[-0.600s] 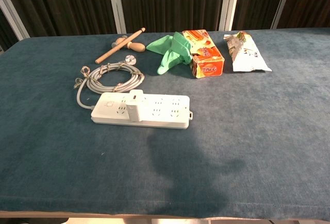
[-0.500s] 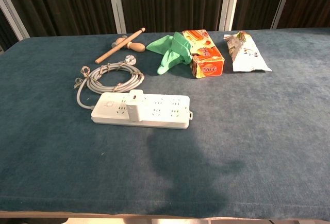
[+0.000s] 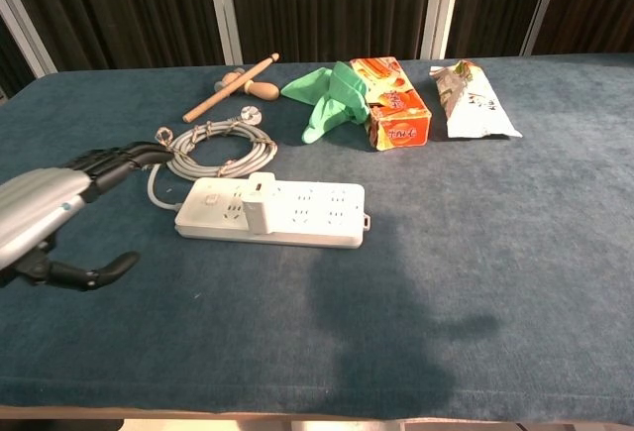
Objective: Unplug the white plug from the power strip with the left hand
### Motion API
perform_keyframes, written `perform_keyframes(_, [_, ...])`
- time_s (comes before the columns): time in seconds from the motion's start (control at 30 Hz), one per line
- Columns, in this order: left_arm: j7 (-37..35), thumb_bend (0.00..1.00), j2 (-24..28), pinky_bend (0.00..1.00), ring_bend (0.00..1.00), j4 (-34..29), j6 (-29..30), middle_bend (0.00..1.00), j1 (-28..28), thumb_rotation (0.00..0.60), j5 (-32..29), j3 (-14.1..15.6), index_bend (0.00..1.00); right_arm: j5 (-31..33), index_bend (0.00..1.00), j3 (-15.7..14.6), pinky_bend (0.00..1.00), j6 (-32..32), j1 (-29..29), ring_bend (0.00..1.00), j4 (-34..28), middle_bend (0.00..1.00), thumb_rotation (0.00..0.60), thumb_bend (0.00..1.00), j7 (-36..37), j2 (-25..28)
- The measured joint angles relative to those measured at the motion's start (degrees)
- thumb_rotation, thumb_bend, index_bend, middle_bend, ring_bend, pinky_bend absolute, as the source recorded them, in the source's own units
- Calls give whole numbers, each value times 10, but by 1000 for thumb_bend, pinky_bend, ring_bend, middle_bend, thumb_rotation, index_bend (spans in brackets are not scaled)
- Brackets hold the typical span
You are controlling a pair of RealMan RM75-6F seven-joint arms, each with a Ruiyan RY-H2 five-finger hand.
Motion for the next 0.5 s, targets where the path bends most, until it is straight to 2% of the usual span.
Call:
perform_keyframes(0.1, [31, 373, -59, 78, 0, 37, -26, 0, -29, 600, -21, -23, 0, 3, 0, 0, 0, -2, 2, 0, 0, 0, 600, 252, 3, 3])
perform_keyframes(0.27, [62, 373, -103, 79, 0, 71, -58, 0, -53, 600, -57, -42, 0, 5, 0, -1, 0, -5, 3, 0, 1, 0, 600, 252, 13, 7])
perform_keyframes(0.5, [144, 373, -176, 89, 0, 148, -56, 1, -85, 600, -69, -55, 0, -3, 0, -10, 0, -18, 9, 0, 0, 0, 600, 252, 24, 14])
